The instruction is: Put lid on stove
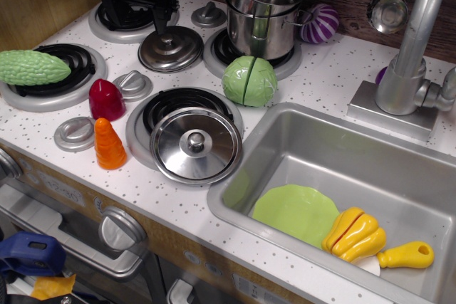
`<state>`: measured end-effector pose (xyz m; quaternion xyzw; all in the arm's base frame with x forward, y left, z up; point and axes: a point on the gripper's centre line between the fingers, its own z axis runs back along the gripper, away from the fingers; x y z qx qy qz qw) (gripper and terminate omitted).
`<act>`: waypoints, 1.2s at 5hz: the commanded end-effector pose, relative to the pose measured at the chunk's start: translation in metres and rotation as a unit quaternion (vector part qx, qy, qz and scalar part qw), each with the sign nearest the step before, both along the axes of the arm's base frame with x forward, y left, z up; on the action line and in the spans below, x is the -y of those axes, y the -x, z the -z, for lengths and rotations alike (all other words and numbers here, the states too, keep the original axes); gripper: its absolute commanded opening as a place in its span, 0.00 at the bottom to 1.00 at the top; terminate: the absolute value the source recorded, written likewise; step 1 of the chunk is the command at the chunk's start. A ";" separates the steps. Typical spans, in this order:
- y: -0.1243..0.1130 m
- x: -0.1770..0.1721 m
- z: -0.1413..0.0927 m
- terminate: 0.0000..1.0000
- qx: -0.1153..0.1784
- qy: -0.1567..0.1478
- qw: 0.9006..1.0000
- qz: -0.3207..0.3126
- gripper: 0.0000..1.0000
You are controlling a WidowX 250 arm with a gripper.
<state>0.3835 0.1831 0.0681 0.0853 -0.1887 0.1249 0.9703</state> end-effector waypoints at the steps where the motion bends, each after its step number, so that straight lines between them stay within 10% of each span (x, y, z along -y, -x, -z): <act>1: 0.000 0.000 0.000 0.00 0.000 0.000 1.000 0.000 1.00; 6: -0.034 -0.005 -0.001 0.00 0.011 0.005 0.996 0.092 1.00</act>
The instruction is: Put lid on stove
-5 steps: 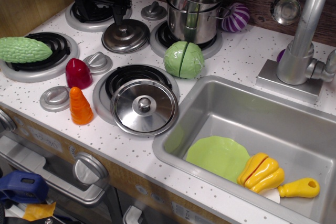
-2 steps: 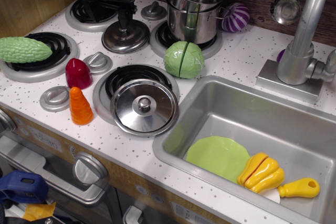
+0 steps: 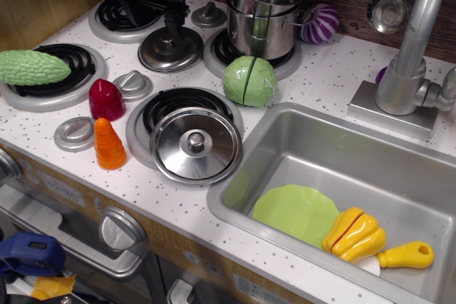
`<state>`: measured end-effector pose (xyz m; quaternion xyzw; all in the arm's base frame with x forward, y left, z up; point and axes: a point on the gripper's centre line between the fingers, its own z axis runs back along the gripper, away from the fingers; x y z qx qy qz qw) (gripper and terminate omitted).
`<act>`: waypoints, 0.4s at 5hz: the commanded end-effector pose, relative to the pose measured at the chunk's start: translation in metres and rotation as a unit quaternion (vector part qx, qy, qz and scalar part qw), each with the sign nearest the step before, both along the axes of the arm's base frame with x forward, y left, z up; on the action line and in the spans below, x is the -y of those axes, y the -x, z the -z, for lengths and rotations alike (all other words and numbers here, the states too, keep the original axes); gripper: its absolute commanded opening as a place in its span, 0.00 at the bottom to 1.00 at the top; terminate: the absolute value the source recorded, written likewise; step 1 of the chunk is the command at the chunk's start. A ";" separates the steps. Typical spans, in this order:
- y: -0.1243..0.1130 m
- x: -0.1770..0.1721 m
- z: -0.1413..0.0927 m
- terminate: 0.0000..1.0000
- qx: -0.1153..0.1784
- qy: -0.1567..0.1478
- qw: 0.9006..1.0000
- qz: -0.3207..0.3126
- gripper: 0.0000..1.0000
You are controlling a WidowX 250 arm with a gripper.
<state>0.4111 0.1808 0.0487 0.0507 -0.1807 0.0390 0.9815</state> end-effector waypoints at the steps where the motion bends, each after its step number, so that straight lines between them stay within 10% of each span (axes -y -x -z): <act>1: -0.007 -0.008 -0.015 0.00 0.029 -0.007 1.000 -0.001 1.00; 2: -0.010 -0.009 -0.007 0.00 0.032 0.004 0.999 0.000 1.00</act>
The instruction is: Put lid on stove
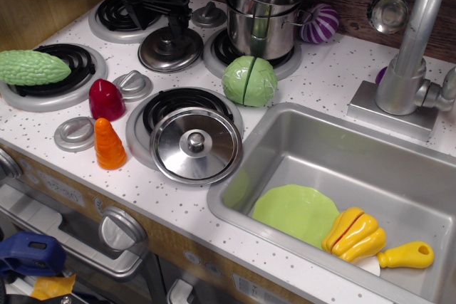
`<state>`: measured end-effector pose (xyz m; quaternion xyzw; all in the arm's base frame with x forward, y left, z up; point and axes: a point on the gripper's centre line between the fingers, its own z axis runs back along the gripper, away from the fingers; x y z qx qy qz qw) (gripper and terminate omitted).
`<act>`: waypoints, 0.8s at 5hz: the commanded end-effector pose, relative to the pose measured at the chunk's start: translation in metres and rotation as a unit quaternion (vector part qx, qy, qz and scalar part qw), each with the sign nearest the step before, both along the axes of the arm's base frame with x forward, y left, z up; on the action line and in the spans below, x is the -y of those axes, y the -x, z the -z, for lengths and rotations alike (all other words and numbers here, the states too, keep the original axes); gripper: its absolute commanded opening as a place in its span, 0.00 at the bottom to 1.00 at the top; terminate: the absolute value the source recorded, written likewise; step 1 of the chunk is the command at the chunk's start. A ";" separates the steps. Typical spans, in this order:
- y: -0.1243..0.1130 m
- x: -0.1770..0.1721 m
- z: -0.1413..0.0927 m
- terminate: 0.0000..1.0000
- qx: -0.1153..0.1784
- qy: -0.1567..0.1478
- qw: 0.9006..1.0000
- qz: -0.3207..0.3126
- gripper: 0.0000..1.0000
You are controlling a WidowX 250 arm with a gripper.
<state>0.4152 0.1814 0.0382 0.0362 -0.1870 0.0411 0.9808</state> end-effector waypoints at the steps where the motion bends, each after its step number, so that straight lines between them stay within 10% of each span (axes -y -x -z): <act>1: -0.008 -0.009 -0.014 0.00 0.026 -0.007 1.000 0.000 1.00; 2: -0.009 -0.008 -0.008 0.00 0.030 -0.003 1.000 -0.004 1.00; 3: -0.010 -0.008 -0.011 0.00 0.026 -0.007 1.000 -0.007 0.00; 4: -0.011 -0.007 -0.010 0.00 0.027 -0.006 1.000 -0.009 0.00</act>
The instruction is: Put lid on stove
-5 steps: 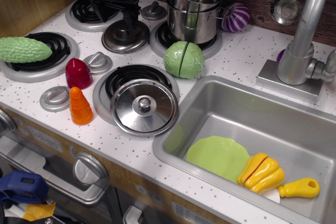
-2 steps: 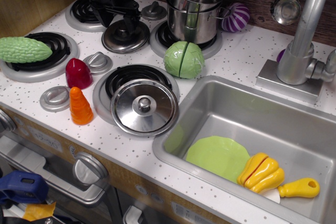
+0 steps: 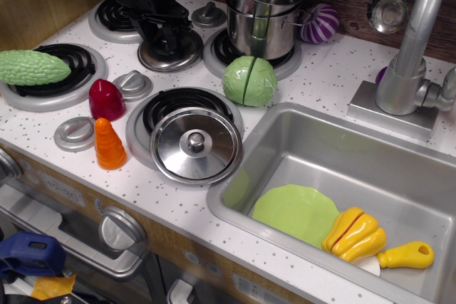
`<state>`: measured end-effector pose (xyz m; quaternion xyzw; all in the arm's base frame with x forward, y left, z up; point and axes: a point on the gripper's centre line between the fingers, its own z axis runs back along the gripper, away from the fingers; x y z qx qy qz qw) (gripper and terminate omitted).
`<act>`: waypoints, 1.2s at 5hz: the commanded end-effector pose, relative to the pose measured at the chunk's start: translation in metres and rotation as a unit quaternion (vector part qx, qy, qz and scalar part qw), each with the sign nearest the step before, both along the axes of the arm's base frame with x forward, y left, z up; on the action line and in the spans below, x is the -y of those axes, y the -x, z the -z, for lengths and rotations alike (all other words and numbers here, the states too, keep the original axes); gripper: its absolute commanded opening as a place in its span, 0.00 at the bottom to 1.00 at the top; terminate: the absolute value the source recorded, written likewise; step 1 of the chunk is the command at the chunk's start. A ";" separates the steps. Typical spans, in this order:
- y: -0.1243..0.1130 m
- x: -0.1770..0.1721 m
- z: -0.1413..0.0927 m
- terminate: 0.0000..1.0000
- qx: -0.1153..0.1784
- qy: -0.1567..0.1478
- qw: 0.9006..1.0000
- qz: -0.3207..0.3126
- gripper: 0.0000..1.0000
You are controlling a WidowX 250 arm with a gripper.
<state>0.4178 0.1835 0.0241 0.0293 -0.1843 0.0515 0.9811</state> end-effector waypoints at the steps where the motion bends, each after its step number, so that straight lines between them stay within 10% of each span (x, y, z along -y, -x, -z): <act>1: -0.007 -0.004 -0.028 0.00 0.025 -0.019 0.999 -0.003 0.00; 6: -0.032 -0.066 -0.069 0.00 0.026 -0.122 0.992 0.032 0.00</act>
